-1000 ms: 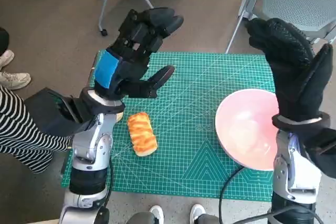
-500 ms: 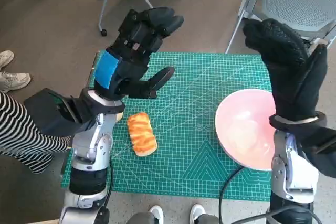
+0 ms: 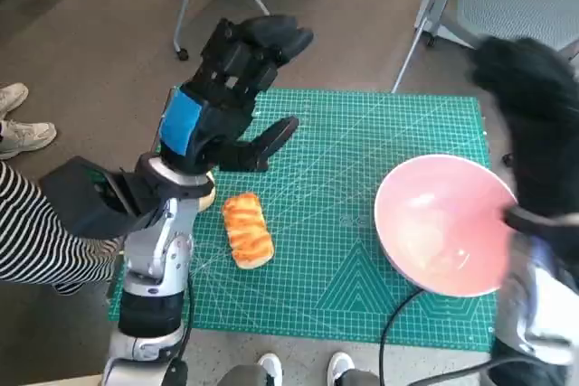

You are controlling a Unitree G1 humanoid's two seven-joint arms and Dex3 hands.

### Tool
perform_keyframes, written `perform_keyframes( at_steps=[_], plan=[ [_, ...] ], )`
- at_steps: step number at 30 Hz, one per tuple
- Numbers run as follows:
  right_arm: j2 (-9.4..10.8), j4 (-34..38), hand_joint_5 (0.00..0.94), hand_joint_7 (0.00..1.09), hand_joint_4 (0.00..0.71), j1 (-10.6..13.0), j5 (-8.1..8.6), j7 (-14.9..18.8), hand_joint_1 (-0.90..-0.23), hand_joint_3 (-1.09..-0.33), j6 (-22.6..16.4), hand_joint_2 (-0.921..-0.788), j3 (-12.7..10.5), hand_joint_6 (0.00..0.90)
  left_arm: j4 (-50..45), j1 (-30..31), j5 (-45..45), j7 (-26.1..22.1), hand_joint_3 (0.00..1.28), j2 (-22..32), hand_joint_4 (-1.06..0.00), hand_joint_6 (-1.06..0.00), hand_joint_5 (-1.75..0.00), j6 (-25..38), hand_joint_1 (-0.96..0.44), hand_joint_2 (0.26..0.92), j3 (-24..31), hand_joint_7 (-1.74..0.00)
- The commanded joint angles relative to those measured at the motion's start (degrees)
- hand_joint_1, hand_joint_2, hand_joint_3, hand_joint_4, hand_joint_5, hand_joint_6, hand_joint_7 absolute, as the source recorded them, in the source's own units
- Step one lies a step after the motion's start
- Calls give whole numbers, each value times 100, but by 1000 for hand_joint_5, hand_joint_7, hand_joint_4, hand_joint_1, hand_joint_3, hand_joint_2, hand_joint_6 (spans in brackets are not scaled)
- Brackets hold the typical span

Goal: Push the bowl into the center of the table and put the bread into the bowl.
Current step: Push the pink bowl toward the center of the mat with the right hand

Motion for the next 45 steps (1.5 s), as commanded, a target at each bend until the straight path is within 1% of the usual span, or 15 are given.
perform_keyframes(
  at_steps=[1, 4, 5, 9, 13, 17, 20, 23, 26, 28, 34, 38, 41, 45],
  plan=[
    [-79, 133, 0, 531, 159, 435, 52, -49, -656, -672, -241, -921, -366, 42, -82, 37, 68, 27, 775, 8, 1, 1, -595, -103, -96, 632, 22, -911],
    [-120, 323, 0, 532, 153, 663, 9, -76, -663, -684, -500, -921, -625, 28, -28, 29, 69, 32, 774, 9, 1, 1, -592, -135, -97, 632, 37, -909],
    [-130, 360, 0, 533, 152, 707, 4, -79, -666, -685, -555, -921, -670, 25, -23, 31, 70, 35, 773, 6, 1, 1, -591, -140, -98, 632, 37, -908],
    [-189, 800, 0, 534, 146, 988, -128, -209, -669, -708, -971, -921, -1039, 15, 23, 21, 70, 49, 769, 5, 1, 1, -587, -140, -100, 635, 51, -917],
    [-177, 1307, 3, 534, 150, 1115, -185, -341, -674, -718, -1287, -921, -1239, 13, 52, -12, 87, 78, 765, -12, 1, 1, -585, -135, -100, 637, 44, -924],
    [-131, 1847, 5, 533, 155, 1136, -208, -467, -678, -721, -1536, -921, -1309, 13, 73, -48, 80, 103, 762, -23, 1, 1, -583, -109, -98, 640, 31, -926],
    [-100, 2289, 5, 531, 155, 1102, -166, -498, -680, -722, -1701, -921, -1308, 14, 88, -71, 73, 108, 761, -28, 1, 1, -581, -96, -94, 642, 24, -926],
    [-73, 2688, 3, 530, 152, 1062, -95, -465, -683, -723, -1768, -921, -1253, 15, 104, -91, 60, 95, 761, -32, 1, 1, -582, -83, -92, 643, 15, -926],
    [-48, 2941, 1, 528, 148, 1040, -54, -443, -676, -724, -1795, -921, -1186, 14, 109, -105, 33, 72, 761, -29, 1, 1, -583, -63, -92, 643, 13, -926],
    [-2, 3164, 0, 527, 145, 1013, -34, -407, -656, -728, -1829, -921, -1130, 12, 108, -116, -3, 50, 762, -26, 1, 1, -593, -28, -94, 643, 15, -927],
    [88, 4054, 0, 524, 140, 760, 30, -271, -627, -747, -1998, -921, -1005, 8, 111, -138, -171, -61, 767, 9, 1, 1, -594, 108, -97, 644, 55, -927],
    [149, 4589, 0, 527, 139, 564, 15, -223, -608, -766, -2082, -921, -922, 20, 88, -144, -272, -130, 773, 31, 1, 1, -566, 221, -96, 645, 94, -924],
    [234, 4942, 4, 531, 145, 402, -22, -230, -595, -774, -2097, -921, -841, 36, 35, -135, -337, -164, 776, 48, 1, 1, -557, 306, -96, 646, 117, -922],
    [342, 5310, 6, 526, 152, 225, -63, -213, -598, -776, -2121, -921, -707, 46, -41, -113, -401, -194, 778, 68, 1, 1, -550, 398, -97, 646, 143, -921]
  ],
)
